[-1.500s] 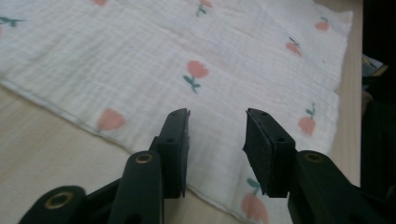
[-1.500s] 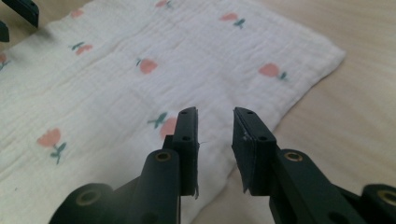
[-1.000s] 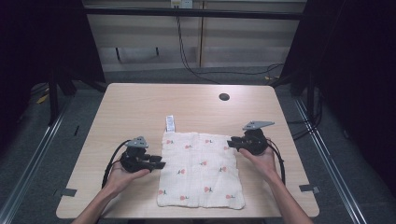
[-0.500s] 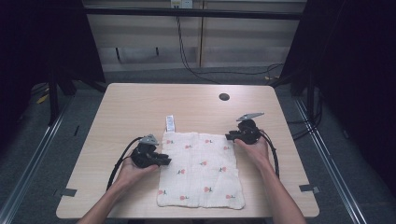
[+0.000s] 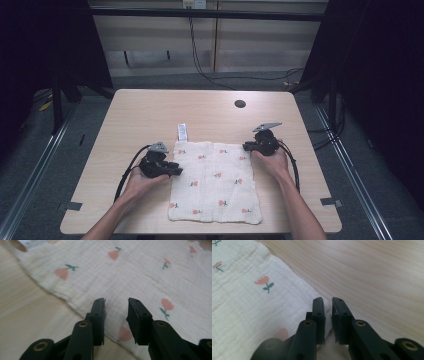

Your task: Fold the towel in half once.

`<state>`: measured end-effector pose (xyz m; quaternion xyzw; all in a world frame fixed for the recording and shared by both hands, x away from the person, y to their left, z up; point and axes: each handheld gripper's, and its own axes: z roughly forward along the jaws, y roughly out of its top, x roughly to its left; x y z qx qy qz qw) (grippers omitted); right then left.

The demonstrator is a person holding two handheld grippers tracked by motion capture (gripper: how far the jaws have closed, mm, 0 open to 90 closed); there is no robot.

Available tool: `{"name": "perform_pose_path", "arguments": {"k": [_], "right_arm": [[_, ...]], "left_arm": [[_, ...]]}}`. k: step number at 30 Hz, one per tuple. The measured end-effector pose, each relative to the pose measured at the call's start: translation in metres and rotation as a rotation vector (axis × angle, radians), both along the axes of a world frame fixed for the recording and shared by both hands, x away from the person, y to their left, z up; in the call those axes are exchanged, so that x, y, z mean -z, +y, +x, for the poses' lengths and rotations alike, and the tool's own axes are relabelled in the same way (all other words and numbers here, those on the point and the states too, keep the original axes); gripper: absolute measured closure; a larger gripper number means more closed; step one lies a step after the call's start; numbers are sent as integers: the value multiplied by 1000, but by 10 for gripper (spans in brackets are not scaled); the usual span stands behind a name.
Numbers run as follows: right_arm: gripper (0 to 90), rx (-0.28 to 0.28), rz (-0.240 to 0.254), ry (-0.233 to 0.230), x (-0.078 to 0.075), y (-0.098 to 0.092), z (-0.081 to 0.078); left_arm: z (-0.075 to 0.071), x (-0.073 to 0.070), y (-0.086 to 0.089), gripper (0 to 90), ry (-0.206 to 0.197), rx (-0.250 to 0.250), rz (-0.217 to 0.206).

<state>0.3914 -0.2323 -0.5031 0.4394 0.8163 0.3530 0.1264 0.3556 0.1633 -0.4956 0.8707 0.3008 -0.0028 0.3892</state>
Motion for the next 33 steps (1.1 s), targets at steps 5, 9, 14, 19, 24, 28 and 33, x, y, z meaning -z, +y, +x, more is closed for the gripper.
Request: {"name": "perform_pose_path", "arguments": {"k": [5, 9, 14, 19, 24, 28, 33], "right_arm": [[861, -12, 22, -21, 0, 2, 0], [862, 1, 36, -24, -2, 1, -5], [861, -11, 42, -29, -1, 1, -13], [861, -9, 69, -32, -1, -1, -12], [860, -15, 74, -33, 0, -2, -10], [860, -1, 77, -32, 0, -6, -10], [859, -1, 75, -33, 1, -11, -10]], "left_arm": [[29, -8, 10, 613, -17, -68, -37], [45, -7, 22, 605, -34, -124, -68], [58, -4, 22, 601, -28, -155, -68], [69, 3, 2, 594, -34, -166, -28], [74, 5, -9, 599, -37, -165, -9], [80, 6, -10, 589, -14, -191, -33], [86, 6, -8, 547, -9, -226, -2]]}}
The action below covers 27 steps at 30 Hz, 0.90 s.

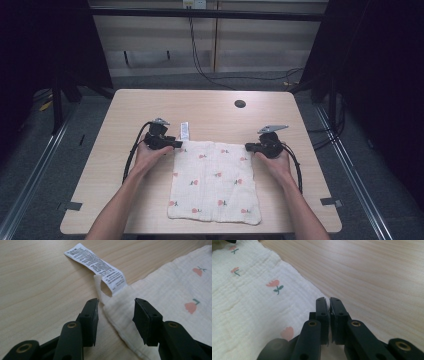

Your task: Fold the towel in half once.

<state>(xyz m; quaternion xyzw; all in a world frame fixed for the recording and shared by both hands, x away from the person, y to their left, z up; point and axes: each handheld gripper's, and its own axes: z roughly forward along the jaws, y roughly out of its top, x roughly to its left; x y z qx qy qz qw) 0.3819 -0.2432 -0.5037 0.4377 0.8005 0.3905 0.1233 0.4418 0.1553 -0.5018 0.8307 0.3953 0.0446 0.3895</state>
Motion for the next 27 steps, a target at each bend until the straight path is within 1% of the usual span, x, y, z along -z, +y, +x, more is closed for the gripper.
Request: {"name": "perform_pose_path", "arguments": {"k": [3, 4, 5, 6, 7, 8, 9, 11, 12, 13, 14, 15, 16, 17, 18, 19, 20, 23, 24, 25, 27], "right_arm": [[859, 0, 1, 3, 0, 0, 0], [859, -1, 1, 4, 0, 1, 1], [859, -1, 1, 4, 0, 1, 1], [859, -4, 1, 4, 0, 2, 2], [859, -4, 1, 4, 0, 2, 2], [862, -4, 5, 6, 0, 2, 3], [864, -10, 11, 8, 0, 1, 4], [865, -13, 19, 12, 0, 1, 4], [866, -15, 29, 15, 0, 1, 4], [866, -15, 29, 15, 0, 1, 4], [866, -18, 38, 13, 0, 1, 3], [866, -18, 38, 13, 0, 1, 3], [867, -16, 41, 17, -2, 2, 2], [867, -20, 43, 8, -3, 1, 3], [867, -15, 53, 8, -6, 0, 3], [867, -15, 53, 8, -6, 0, 3], [867, -18, 57, 1, -9, 0, 3], [867, -21, 73, -12, -19, -2, 5], [868, -21, 75, -15, -24, -3, 5], [868, -21, 75, -15, -24, -3, 5], [868, -24, 83, -22, -28, -4, 4]], "left_arm": [[1, 1, -1, 556, -4, 14, -6], [3, 0, -3, 571, 0, 32, 11], [3, 0, -3, 589, 0, 32, 11], [1, 0, -9, 598, -6, 52, 16], [1, 0, -9, 622, -6, 52, 16], [-2, 0, -15, 661, -22, 77, 29], [-3, 0, -17, 694, -21, 82, 28], [-3, 1, -17, 792, -21, 91, 27], [-3, 2, -17, 834, -13, 86, 16], [-4, 3, -16, 834, -10, 84, 4], [-5, 3, -14, 853, -2, 88, -13], [-5, 3, -14, 855, -2, 88, -13], [-6, 1, -11, 855, -2, 89, -33], [-6, 1, -11, 856, -2, 89, -33], [-7, -5, -6, 856, -11, 87, -61], [-7, -5, -6, 856, -11, 87, -61], [-7, -8, -5, 856, -18, 88, -54], [-9, -17, 1, 856, -35, 93, -71], [-12, -22, 3, 856, -44, 96, -77], [-12, -22, 3, 855, -44, 96, -77], [-18, -28, 5, 856, -67, 97, -90]]}}
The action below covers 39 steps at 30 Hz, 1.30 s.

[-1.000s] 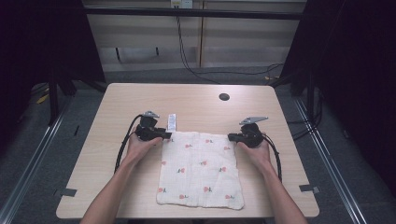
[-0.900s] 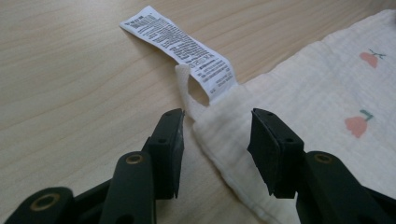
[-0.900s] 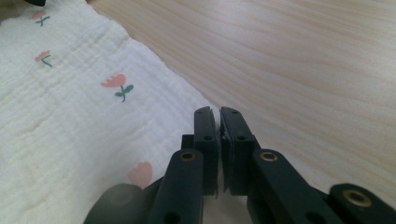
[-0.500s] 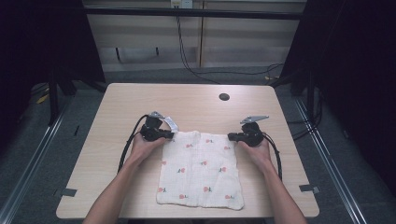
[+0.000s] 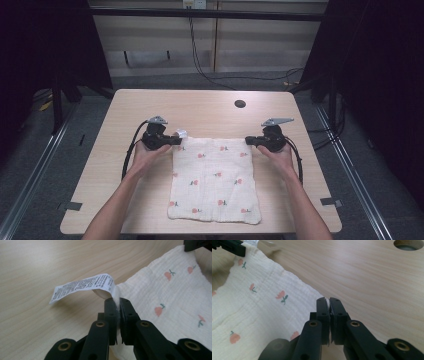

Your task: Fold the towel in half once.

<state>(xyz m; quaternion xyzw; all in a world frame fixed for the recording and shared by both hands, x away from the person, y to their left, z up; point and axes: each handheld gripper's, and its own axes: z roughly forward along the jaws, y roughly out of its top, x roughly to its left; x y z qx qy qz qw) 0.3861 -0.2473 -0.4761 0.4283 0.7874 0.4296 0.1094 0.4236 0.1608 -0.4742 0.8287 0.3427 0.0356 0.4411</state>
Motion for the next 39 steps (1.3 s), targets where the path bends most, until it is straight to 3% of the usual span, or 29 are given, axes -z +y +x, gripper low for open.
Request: {"name": "perform_pose_path", "arguments": {"k": [4, 6, 10, 12, 14, 17, 22, 26, 28, 29, 33, 39], "right_arm": [[869, 1, 24, -7, -5, -4, -2], [869, -2, 34, -11, -8, -3, -2], [870, -6, 27, -28, -17, -1, 1], [870, -3, 33, -36, -22, 0, 3], [871, -5, 47, -44, -25, 0, 5], [873, -23, 70, -34, -25, -1, 2], [873, -45, 63, -24, -27, -4, -11], [874, -64, 73, -60, -42, -5, -26], [875, -63, 68, -68, -44, -6, -32], [875, -59, 73, -73, -44, -6, -37], [875, -78, 76, -70, -39, -7, -51], [874, -89, 62, -90, -46, -7, -65]], "left_arm": [[-7, -9, 3, 855, -28, 11, -15], [-9, -17, 5, 856, -42, 14, -45], [-7, -26, 7, 855, -64, 16, -47], [-6, -29, 8, 854, -68, 9, -57], [-5, -29, 12, 854, -51, 11, -97], [-10, -27, 15, 855, -46, 25, -87], [-24, -28, 22, 854, -67, 35, -70], [-35, -34, 23, 855, -90, 62, -62], [-42, -37, 23, 855, -96, 73, -74], [-52, -40, 26, 854, -108, 81, -101], [-64, -45, 30, 853, -108, 111, -86], [-75, -48, 26, 852, -117, 140, -70]]}}
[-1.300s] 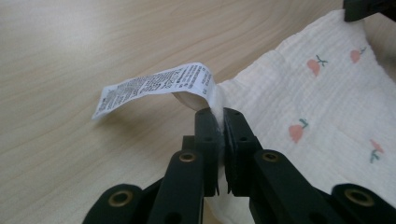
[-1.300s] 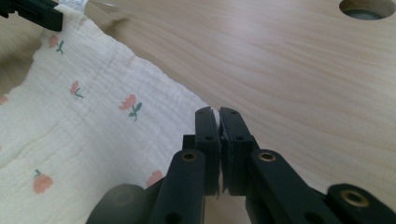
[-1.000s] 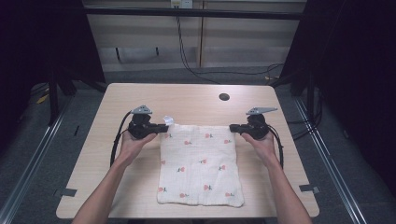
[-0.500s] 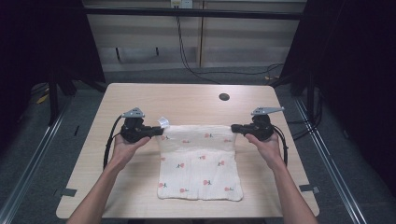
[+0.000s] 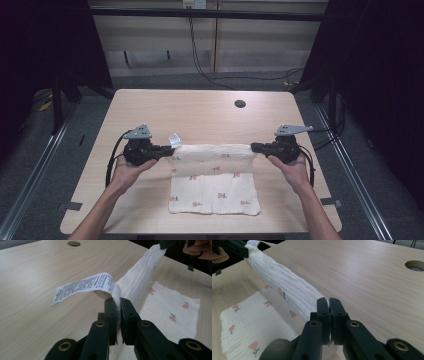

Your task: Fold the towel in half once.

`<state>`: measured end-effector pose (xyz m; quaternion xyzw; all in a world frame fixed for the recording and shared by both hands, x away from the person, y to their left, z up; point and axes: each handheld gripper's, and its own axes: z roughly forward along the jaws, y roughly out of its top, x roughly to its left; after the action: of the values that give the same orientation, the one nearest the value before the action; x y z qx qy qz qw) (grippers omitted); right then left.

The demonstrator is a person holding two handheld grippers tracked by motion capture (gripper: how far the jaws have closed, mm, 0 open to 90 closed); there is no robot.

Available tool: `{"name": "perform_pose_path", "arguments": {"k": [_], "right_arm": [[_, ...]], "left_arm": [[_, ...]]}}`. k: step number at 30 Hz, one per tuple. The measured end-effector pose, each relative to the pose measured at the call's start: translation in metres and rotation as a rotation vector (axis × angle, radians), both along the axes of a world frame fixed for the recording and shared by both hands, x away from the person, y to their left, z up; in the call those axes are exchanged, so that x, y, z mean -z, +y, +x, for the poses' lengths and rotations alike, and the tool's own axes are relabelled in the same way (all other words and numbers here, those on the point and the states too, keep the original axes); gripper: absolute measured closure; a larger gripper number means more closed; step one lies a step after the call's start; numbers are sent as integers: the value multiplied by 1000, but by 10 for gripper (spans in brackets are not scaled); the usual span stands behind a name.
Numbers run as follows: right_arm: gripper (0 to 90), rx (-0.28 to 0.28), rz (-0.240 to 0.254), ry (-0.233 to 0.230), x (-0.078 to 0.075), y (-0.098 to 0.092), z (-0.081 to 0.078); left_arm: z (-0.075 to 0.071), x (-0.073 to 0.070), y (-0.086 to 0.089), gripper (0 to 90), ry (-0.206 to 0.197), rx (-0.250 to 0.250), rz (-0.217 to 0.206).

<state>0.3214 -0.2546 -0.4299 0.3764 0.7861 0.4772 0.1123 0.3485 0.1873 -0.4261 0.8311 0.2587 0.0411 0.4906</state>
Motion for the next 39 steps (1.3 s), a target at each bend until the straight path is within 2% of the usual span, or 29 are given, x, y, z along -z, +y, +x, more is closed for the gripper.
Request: {"name": "perform_pose_path", "arguments": {"k": [2, 5, 7, 8, 16, 19, 21, 23, 24, 25, 26, 31, 32, 33, 35, 38, 39], "right_arm": [[874, 1, 10, -5, -5, -3, -7], [874, 4, 14, -4, -6, -4, -11], [874, 8, 25, -4, -6, -4, -17], [874, 9, 17, -3, -5, -4, -23], [874, -3, 22, -13, -6, -4, -36], [874, -15, 12, -24, -11, -2, -41], [874, -19, 26, -42, -16, -1, -42], [874, -23, 25, -47, -18, 0, -44], [874, -32, 13, -41, -16, 2, -47], [874, -32, 13, -41, -16, 2, -47], [874, -43, 3, -30, -11, 3, -52], [873, -63, -16, 4, 0, 3, -63], [872, -71, -22, 26, 9, 3, -68], [872, -71, -22, 26, 9, 3, -68], [872, -76, -38, 43, 18, 4, -72], [871, -80, -34, 55, 21, 4, -78], [871, -80, -34, 55, 21, 4, -78]], "left_arm": [[-4, 4, -2, 852, 20, 7, -21], [-7, 5, -4, 852, 17, 6, -4], [-9, 5, -4, 853, 23, 4, -20], [-11, 5, -5, 852, 27, 13, -1], [-23, 4, -2, 853, 20, 36, 10], [-28, 1, -1, 852, 21, 48, 9], [-32, -3, -1, 852, 15, 54, -5], [-34, -2, -1, 852, 15, 60, 6], [-35, 3, -1, 852, 12, 60, 33], [-35, 3, -1, 852, 12, 60, 33], [-38, 11, 0, 850, 28, 74, 55], [-42, 25, 0, 850, 56, 84, 80], [-43, 27, -1, 850, 62, 90, 88], [-44, 30, -2, 850, 67, 96, 90], [-47, 34, -4, 850, 73, 105, 107], [-54, 40, -4, 846, 80, 116, 124], [-56, 41, -3, 846, 84, 116, 117]]}}
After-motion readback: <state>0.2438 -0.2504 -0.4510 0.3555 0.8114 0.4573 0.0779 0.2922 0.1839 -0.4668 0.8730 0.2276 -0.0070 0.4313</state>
